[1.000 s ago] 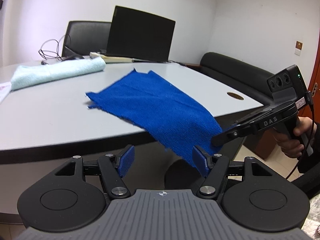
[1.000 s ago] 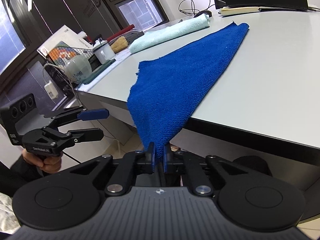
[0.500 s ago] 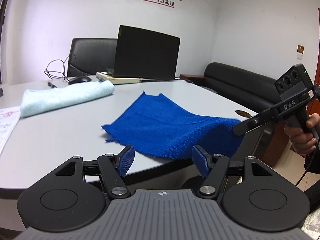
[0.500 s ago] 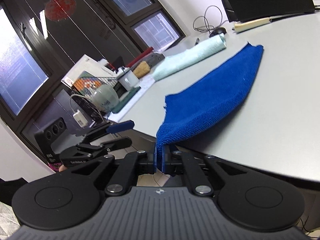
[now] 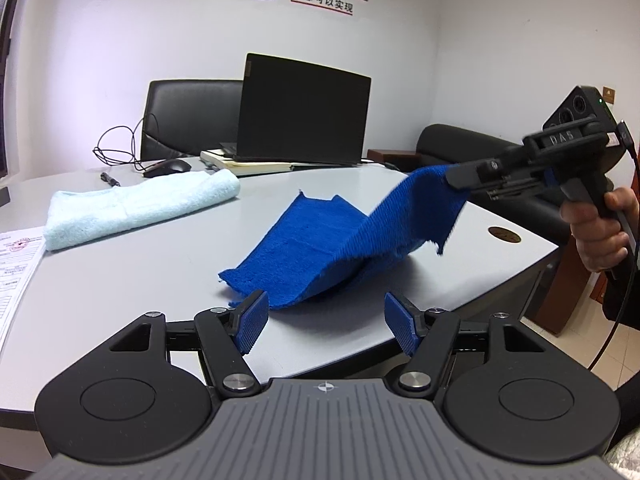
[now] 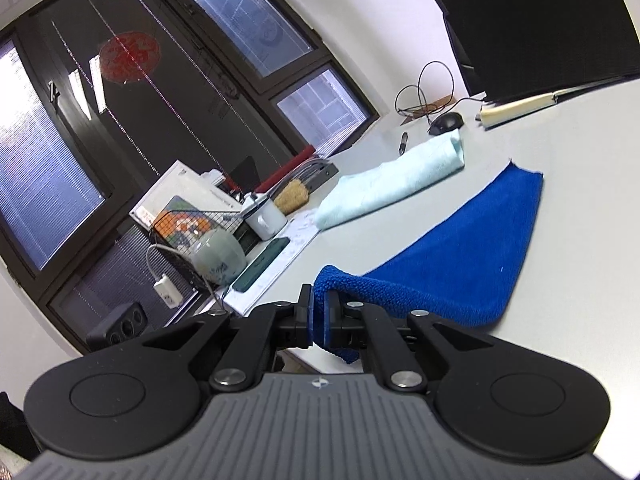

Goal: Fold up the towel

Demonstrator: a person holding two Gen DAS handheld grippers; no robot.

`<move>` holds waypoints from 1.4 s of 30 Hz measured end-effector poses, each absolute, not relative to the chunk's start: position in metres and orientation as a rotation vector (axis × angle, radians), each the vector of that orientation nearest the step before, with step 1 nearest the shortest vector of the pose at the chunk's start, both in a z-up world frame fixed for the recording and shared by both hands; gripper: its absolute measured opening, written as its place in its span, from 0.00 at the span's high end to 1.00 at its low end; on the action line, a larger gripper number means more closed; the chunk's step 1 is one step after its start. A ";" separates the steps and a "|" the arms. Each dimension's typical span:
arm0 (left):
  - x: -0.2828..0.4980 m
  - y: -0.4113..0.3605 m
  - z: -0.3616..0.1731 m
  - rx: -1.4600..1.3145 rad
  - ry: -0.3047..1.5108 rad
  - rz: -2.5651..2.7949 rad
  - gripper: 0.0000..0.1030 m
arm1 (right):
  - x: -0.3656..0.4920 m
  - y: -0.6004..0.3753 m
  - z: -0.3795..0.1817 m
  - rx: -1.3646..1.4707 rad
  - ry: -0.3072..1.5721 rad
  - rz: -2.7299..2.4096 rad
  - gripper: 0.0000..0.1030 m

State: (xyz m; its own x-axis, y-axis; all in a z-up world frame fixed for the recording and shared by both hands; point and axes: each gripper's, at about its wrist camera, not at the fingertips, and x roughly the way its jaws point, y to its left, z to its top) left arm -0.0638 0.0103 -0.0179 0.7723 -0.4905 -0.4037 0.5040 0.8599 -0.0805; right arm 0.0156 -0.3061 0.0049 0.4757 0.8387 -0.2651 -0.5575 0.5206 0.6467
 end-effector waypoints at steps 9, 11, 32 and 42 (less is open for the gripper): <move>-0.032 -0.005 -0.019 0.061 0.479 -0.503 0.35 | 0.050 -0.307 0.006 0.535 0.602 0.837 0.95; -0.028 -0.008 -0.020 0.073 0.479 -0.509 0.35 | 0.057 -0.308 0.005 0.534 0.604 0.827 0.95; 0.015 -0.021 -0.021 0.101 0.499 -0.532 0.35 | 0.123 -0.310 -0.002 0.503 0.622 0.737 0.95; 0.034 -0.034 -0.021 0.118 0.492 -0.563 0.35 | 0.163 -0.311 -0.016 0.515 0.685 0.727 0.95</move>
